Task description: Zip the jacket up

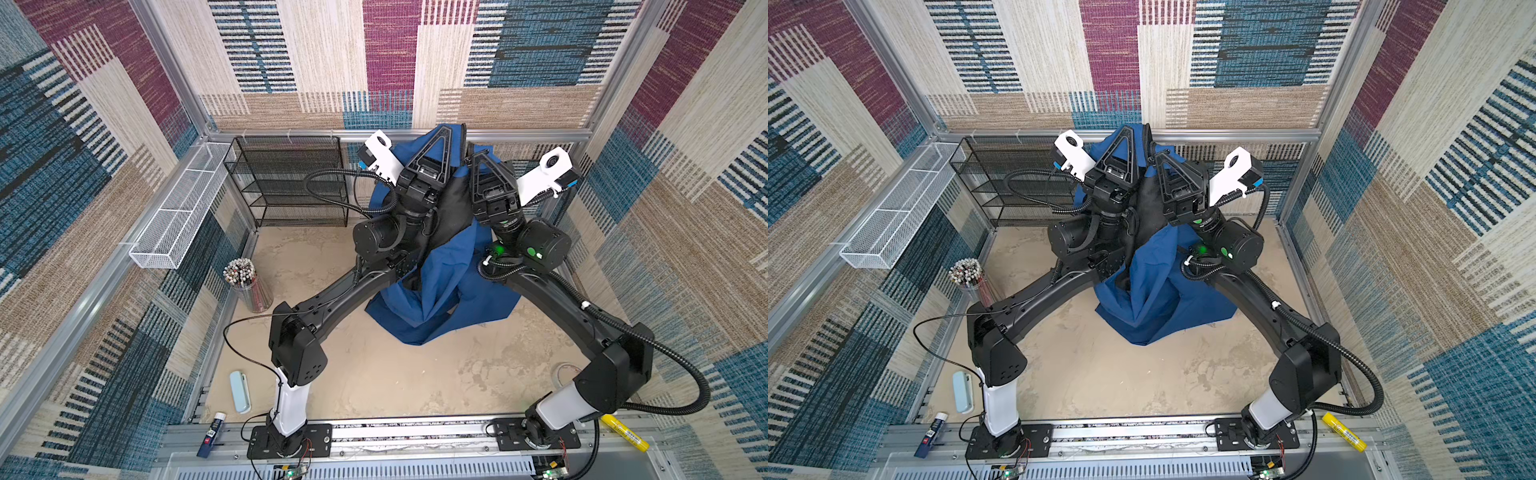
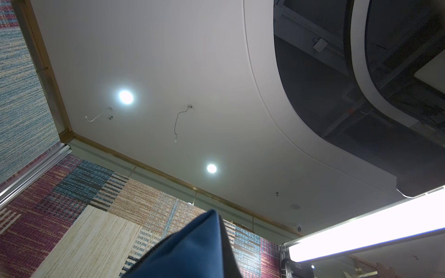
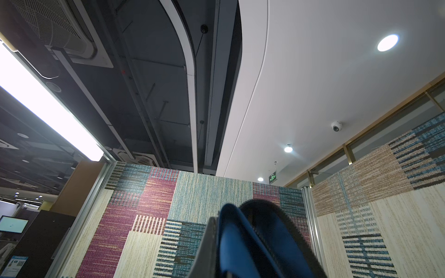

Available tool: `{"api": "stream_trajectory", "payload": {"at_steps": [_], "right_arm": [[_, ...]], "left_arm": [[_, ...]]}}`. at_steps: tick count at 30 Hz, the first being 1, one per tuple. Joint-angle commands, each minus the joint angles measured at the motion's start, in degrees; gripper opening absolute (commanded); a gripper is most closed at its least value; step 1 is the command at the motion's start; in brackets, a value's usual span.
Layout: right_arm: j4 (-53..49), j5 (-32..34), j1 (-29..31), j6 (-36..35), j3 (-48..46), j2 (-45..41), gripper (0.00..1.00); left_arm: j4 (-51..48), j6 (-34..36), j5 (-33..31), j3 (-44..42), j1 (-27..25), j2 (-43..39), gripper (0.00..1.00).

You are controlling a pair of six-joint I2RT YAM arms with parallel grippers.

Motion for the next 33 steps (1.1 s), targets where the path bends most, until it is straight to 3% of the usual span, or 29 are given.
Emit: {"api": "stream_trajectory", "payload": {"at_steps": [1,33], "right_arm": [[25.5,0.8,0.1,0.3,0.2,0.0,0.0],[25.5,-0.1,0.5,1.6,-0.3,-0.8,0.0]], "left_arm": [[2.6,1.3,1.0,-0.1,-0.1,-0.8,0.0],[2.6,2.1,-0.7,4.8,0.0,1.9,0.0]]}}
